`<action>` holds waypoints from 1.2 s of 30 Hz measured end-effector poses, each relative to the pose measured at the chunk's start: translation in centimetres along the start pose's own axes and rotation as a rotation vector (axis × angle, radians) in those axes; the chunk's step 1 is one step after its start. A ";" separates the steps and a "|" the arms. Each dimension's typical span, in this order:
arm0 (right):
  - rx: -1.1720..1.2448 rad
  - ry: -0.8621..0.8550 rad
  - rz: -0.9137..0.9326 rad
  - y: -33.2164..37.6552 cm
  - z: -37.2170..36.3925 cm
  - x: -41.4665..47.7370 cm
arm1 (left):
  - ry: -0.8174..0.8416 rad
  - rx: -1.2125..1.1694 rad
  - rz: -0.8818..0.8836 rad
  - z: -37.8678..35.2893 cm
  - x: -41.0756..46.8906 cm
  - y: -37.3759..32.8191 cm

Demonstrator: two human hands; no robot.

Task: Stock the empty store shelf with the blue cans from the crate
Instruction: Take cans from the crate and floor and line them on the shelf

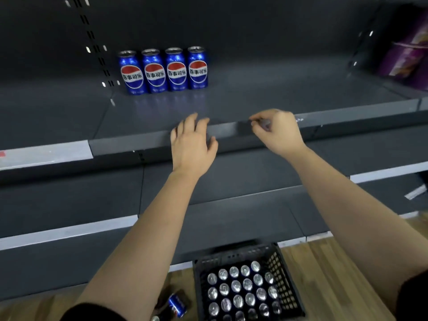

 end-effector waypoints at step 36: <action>-0.191 0.915 -0.510 -41.2 -15.6 -48.0 | 0.667 0.121 0.156 -29.9 -47.9 -2.9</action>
Point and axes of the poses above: each hand's wrist, its own x-axis towards the middle knuckle, its own z-axis out of the back of the hand, y = z × x, the point moved 8 cm from there along x, towards the middle knuckle, and after that the axes turned 15 degrees about -y, right-handed, at the moved point
